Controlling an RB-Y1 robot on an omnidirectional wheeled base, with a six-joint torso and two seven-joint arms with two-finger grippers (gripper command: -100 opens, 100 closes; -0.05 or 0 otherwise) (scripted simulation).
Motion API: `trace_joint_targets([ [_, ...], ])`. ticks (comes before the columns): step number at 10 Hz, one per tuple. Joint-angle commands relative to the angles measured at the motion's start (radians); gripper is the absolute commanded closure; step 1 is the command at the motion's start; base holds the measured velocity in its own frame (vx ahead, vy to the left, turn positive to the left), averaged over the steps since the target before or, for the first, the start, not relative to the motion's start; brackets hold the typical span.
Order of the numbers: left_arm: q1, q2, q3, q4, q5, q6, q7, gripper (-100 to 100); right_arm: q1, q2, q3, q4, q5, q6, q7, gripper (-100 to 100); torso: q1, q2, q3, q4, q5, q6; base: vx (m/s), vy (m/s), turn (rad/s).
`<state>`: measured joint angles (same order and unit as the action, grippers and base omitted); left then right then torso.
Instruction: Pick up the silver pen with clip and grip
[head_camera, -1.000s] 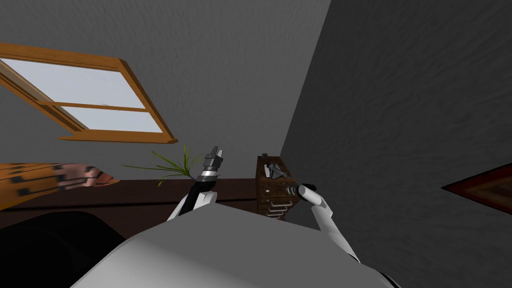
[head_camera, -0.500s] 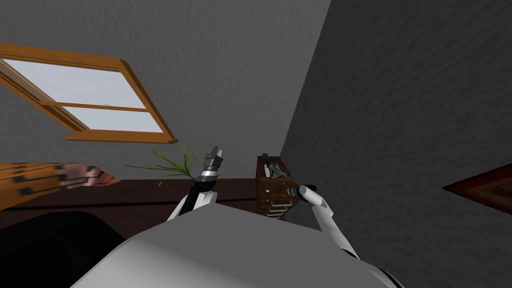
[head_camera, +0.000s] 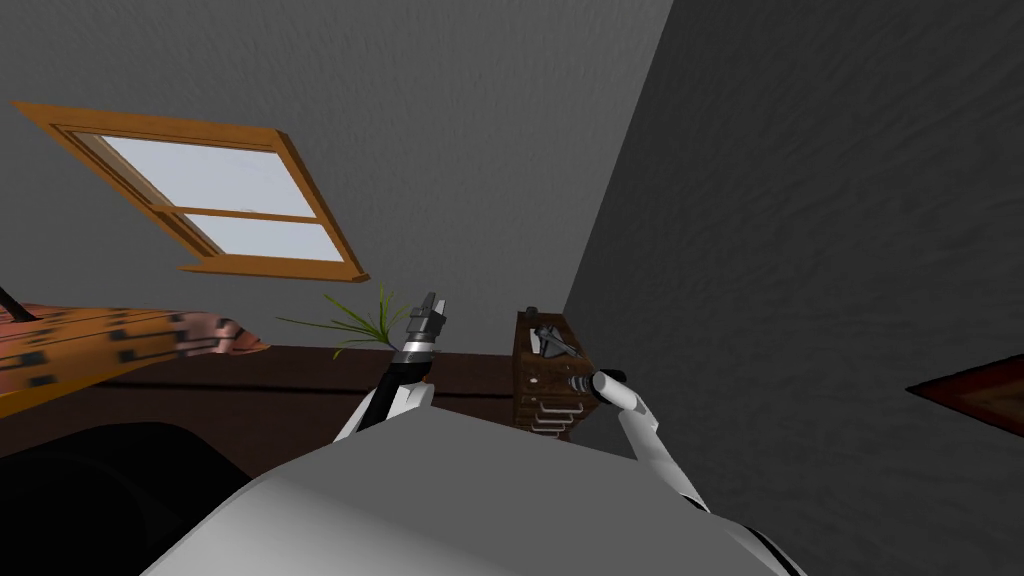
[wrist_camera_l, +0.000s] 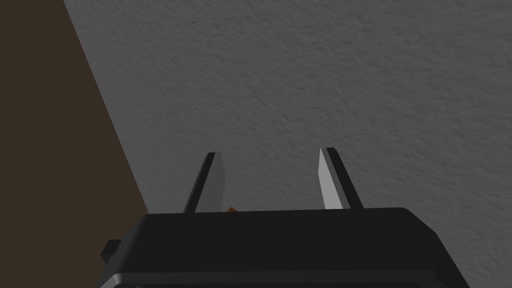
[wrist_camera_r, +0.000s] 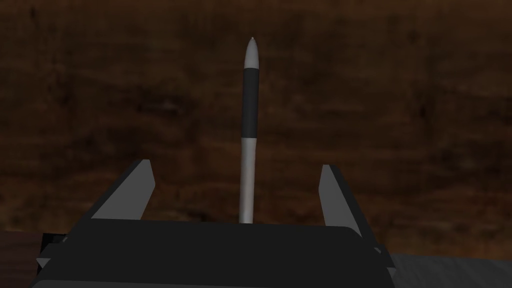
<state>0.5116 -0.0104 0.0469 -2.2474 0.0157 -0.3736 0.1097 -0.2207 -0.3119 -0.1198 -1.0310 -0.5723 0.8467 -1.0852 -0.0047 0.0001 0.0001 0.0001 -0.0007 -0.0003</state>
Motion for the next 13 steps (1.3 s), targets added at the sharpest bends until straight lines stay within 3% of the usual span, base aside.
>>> trace_joint_targets([
  [1,0.000,0.000,0.000,0.000,0.000,0.000,0.000,0,-0.003,0.003,0.016,0.013,0.009,-0.022,-0.030,-100,0.000,0.000,0.000,0.000,0.000,0.000,-0.014,-0.053,0.094],
  [4,0.000,0.000,0.000,0.000,0.000,0.000,0.000,0,-0.008,0.009,0.045,0.034,0.027,-0.060,-0.083,-100,0.001,0.000,0.000,0.000,0.000,0.000,-0.016,-0.048,0.092],
  [5,0.000,0.000,0.000,0.000,0.000,0.000,0.000,0,-0.007,0.008,0.039,0.030,0.023,-0.051,-0.069,-100,0.001,0.000,0.000,0.000,0.000,0.000,-0.007,-0.023,0.019],
  [6,0.000,0.000,0.000,0.000,0.000,0.000,0.000,0,-0.007,0.008,0.040,0.030,0.024,-0.054,-0.073,100,0.002,-0.001,0.000,0.000,0.000,0.000,0.000,0.000,0.000],
  [10,0.000,0.000,0.000,0.000,0.000,0.000,0.000,0,-0.007,0.007,0.040,0.030,0.024,-0.054,-0.073,100,0.004,-0.002,-0.001,-0.001,0.000,0.000,0.000,0.000,0.000],
  [11,0.000,0.000,0.000,0.000,0.000,0.000,0.000,0,-0.007,0.007,0.040,0.030,0.024,-0.054,-0.073,0,0.004,-0.002,-0.001,-0.001,0.000,0.000,0.000,0.000,0.000],
  [12,0.000,0.000,0.000,0.000,0.000,0.000,0.000,0,-0.003,0.003,0.016,0.013,0.009,-0.022,-0.030,100,0.004,-0.002,-0.001,-0.001,0.000,0.000,0.018,0.054,-0.162],
  [13,0.000,0.000,0.000,0.000,0.000,0.000,0.000,0,-0.002,0.001,0.006,0.006,0.003,-0.010,-0.012,100,0.007,-0.002,-0.001,-0.001,0.001,0.001,0.030,0.093,-0.168],
])
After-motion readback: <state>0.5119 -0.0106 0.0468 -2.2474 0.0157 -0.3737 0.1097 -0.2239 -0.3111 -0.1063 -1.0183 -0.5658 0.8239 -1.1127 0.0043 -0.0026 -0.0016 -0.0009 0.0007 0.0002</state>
